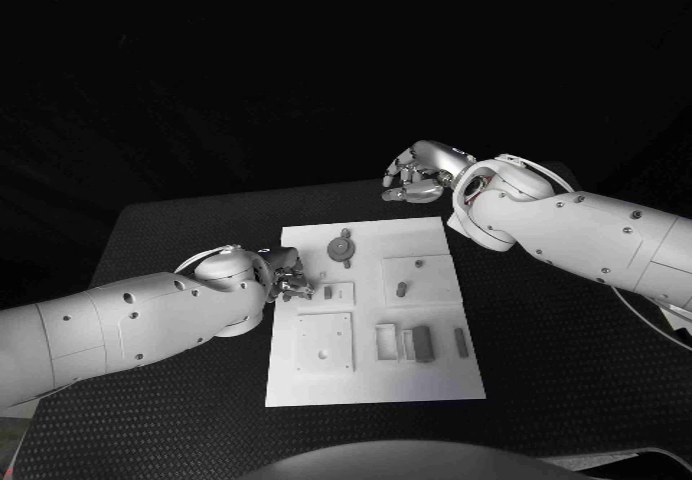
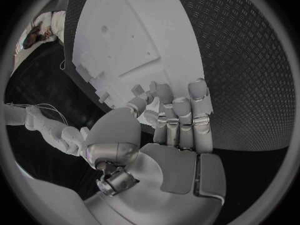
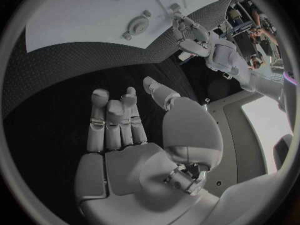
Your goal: Assemble the parts on the task board
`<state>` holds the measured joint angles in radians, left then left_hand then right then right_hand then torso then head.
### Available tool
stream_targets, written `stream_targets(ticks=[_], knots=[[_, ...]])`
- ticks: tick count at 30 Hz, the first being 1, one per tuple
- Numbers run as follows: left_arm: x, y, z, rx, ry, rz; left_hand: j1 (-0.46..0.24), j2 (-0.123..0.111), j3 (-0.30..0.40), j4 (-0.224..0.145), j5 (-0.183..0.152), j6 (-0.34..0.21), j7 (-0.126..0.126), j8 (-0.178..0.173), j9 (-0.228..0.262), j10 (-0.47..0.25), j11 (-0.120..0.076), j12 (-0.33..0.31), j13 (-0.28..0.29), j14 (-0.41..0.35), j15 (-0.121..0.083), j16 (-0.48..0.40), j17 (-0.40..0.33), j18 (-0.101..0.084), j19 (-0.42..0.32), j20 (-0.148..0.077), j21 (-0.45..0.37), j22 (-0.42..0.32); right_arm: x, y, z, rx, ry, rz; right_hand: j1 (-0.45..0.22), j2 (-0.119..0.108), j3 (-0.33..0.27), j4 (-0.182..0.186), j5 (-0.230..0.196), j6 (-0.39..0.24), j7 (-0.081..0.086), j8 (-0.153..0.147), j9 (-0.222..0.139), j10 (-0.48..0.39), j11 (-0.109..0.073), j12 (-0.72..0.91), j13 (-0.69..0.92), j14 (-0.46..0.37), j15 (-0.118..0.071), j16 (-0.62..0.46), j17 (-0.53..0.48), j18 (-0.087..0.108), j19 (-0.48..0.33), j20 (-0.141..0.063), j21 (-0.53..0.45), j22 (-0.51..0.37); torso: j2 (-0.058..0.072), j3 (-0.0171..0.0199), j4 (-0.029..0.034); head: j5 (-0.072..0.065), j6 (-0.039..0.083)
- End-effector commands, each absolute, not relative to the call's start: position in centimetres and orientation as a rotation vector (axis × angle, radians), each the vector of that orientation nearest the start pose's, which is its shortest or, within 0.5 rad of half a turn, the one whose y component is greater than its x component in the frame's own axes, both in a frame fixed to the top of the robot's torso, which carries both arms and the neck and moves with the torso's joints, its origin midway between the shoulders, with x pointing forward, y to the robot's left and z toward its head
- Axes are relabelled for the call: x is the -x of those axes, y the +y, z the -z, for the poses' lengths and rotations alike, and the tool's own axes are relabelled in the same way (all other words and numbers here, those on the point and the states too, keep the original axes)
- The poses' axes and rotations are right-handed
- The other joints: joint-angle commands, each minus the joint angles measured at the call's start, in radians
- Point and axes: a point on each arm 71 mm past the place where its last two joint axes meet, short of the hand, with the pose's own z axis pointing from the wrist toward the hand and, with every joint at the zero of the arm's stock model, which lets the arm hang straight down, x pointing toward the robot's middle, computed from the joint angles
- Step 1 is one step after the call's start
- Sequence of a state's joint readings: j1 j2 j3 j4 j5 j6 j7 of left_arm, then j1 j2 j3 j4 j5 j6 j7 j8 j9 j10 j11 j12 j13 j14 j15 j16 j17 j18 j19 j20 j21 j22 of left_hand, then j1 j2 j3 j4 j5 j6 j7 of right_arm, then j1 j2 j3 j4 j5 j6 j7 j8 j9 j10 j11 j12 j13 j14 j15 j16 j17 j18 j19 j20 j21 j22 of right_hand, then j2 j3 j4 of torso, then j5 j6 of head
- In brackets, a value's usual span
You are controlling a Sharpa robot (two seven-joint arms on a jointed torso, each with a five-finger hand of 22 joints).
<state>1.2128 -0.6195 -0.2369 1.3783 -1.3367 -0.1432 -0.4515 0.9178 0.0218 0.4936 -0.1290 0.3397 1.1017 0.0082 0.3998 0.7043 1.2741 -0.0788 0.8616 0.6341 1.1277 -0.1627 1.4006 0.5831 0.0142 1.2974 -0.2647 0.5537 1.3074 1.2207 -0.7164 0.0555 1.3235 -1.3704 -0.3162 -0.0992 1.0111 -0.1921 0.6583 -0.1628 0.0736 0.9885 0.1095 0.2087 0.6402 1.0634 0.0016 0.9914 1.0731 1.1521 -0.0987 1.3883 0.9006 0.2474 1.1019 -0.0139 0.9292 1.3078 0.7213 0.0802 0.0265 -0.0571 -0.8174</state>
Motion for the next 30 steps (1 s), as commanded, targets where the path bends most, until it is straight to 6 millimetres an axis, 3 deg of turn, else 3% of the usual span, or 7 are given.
stream_targets(ticks=[1, 19, 30], knots=[[-47.72, 14.47, 27.56, -0.119, 2.113, 0.354, 0.006, -0.005, 0.112, -0.107, 0.003, 0.027, 0.021, 0.007, 0.002, 0.008, -0.001, 0.005, 0.001, 0.016, -0.016, 0.004, 0.0, 0.013, 0.005, -0.006, 0.006, 0.019, -53.68, -19.67, 15.26, 0.008, 1.597, -0.648, -0.004, 0.009, 0.001, 0.007, 0.002, 0.0, 0.007, 0.0, -0.001, 0.001, 0.004, 0.006, -0.002, 0.0, -0.001, -0.002, -0.001, 0.014, 0.006, -0.002, -0.003, 0.015, 0.0, 0.0005, -0.0006, 0.0, -0.001], [-47.63, 13.91, 27.5, -0.127, 2.109, 0.368, 0.001, -0.018, 0.104, -0.097, 0.002, 0.034, 0.017, 0.009, 0.006, 0.015, -0.004, 0.008, 0.005, 0.022, -0.019, 0.008, 0.001, 0.014, 0.011, -0.008, 0.01, 0.02, -53.67, -19.72, 15.27, 0.008, 1.598, -0.647, -0.004, 0.009, 0.001, 0.007, 0.002, 0.0, 0.007, 0.0, -0.001, 0.001, 0.004, 0.006, -0.002, 0.0, -0.001, -0.002, -0.001, 0.014, 0.006, -0.002, -0.003, 0.015, 0.0, -0.0001, 0.0002, -0.003, 0.001], [-47.62, 13.87, 27.5, -0.129, 2.108, 0.371, -0.015, -0.042, 0.094, -0.072, -0.007, 0.037, 0.015, 0.009, 0.009, 0.017, -0.006, 0.008, 0.008, 0.024, -0.021, 0.009, 0.002, 0.014, 0.013, -0.009, 0.011, 0.019, -53.69, -19.69, 15.28, 0.008, 1.598, -0.648, -0.004, 0.009, 0.001, 0.007, 0.002, 0.0, 0.007, 0.001, -0.001, 0.001, 0.004, 0.006, -0.002, 0.0, -0.001, -0.002, -0.001, 0.014, 0.006, -0.002, -0.003, 0.015, 0.0, -0.0007, 0.0005, -0.006, 0.001]])
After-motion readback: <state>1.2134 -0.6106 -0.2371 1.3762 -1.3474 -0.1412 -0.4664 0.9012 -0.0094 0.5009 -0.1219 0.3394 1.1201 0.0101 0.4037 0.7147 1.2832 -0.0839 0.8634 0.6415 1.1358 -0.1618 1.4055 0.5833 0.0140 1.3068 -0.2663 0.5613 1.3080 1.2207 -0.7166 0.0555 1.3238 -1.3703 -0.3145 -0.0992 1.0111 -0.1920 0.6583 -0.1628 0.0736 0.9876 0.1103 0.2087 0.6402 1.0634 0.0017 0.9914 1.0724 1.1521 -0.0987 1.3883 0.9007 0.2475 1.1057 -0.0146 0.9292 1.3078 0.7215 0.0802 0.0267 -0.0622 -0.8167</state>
